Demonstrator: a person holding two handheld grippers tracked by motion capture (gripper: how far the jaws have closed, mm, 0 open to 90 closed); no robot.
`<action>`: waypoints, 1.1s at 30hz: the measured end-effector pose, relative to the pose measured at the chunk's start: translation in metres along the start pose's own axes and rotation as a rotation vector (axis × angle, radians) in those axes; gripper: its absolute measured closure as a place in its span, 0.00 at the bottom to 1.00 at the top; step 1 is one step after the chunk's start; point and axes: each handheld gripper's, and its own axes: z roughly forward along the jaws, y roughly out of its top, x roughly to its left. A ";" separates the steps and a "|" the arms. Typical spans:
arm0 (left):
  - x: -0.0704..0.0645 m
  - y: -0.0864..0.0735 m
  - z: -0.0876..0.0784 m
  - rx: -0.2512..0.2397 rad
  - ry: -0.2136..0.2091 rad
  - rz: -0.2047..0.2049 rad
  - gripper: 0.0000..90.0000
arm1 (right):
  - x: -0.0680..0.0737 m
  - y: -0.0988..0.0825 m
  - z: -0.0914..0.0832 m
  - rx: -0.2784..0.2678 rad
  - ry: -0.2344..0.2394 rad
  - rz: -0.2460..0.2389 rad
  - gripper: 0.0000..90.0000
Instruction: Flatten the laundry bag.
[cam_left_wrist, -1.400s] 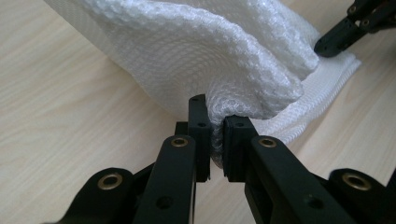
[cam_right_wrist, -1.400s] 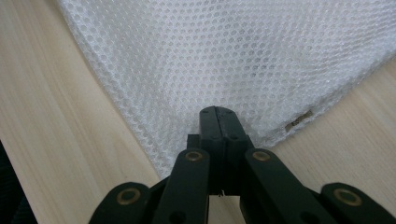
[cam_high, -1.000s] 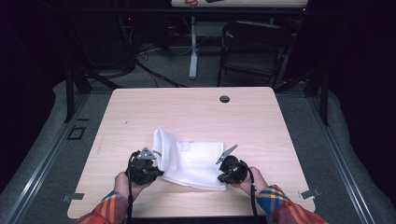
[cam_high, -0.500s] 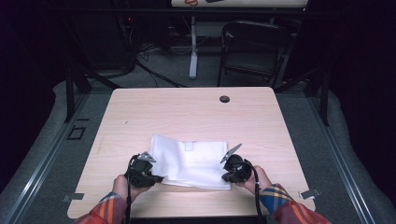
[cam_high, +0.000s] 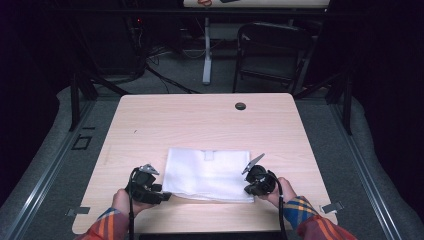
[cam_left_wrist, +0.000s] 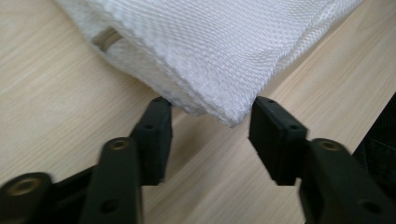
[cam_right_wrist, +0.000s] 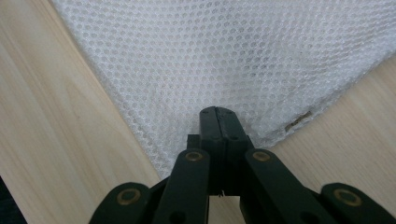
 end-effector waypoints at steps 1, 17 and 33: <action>0.001 -0.001 -0.002 -0.008 0.009 -0.006 0.45 | -0.001 -0.001 -0.001 0.005 -0.004 0.001 1.00; -0.011 0.013 -0.013 -0.137 0.076 0.056 0.20 | -0.001 -0.005 -0.023 -0.046 -0.005 0.054 0.41; -0.028 0.046 0.013 -0.137 0.045 0.152 0.17 | 0.005 -0.015 -0.042 -0.097 -0.007 0.092 0.05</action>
